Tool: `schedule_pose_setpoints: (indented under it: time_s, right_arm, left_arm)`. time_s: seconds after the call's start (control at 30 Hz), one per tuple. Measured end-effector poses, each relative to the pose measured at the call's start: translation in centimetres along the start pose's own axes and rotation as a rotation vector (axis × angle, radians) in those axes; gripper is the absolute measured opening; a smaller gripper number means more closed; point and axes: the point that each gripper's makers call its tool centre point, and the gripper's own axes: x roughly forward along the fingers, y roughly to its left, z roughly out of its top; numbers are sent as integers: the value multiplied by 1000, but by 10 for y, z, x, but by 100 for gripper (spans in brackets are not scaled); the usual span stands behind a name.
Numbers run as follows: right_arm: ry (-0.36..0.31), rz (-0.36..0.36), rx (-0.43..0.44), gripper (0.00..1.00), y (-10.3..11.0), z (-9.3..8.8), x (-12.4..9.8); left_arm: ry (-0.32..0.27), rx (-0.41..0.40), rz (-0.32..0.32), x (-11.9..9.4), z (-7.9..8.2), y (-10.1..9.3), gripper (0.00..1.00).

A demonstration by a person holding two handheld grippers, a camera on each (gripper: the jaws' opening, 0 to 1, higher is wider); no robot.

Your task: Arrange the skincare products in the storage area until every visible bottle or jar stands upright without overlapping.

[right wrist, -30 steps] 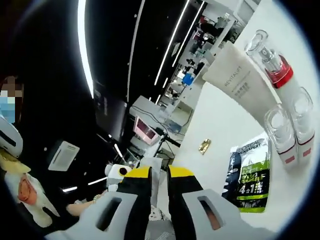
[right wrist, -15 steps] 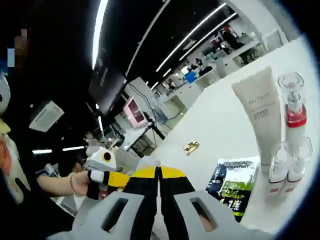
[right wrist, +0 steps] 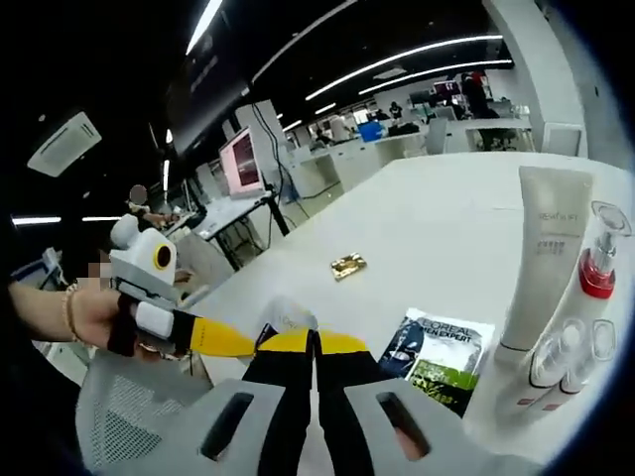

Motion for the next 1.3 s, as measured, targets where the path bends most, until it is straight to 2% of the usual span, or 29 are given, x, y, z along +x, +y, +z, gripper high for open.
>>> schedule_pose_setpoints:
  time_s: [0.1,0.2,0.33,0.53,0.83,1.3]
  right_arm:
    - [33,-7,-3,1,-2,-8,7]
    - [63,-5,-25,1,-1,-18,15]
    - [89,-22,-31,1,-4,-26,23]
    - [123,-26,-61,1,-13,-40,36]
    - [172,-38,-109,1,-21,-59,50]
    - [223,-43,-192,1,-31,-64,68]
  left_arm:
    - [15,13,50,1,-5,13,0]
    - [42,67,120,2,-14,24,0]
    - [51,52,152,6,-17,38,0]
    - [58,35,179,10,-19,49,0]
    - [104,70,226,19,-23,58,0]
    - [124,66,259,32,-21,76,0]
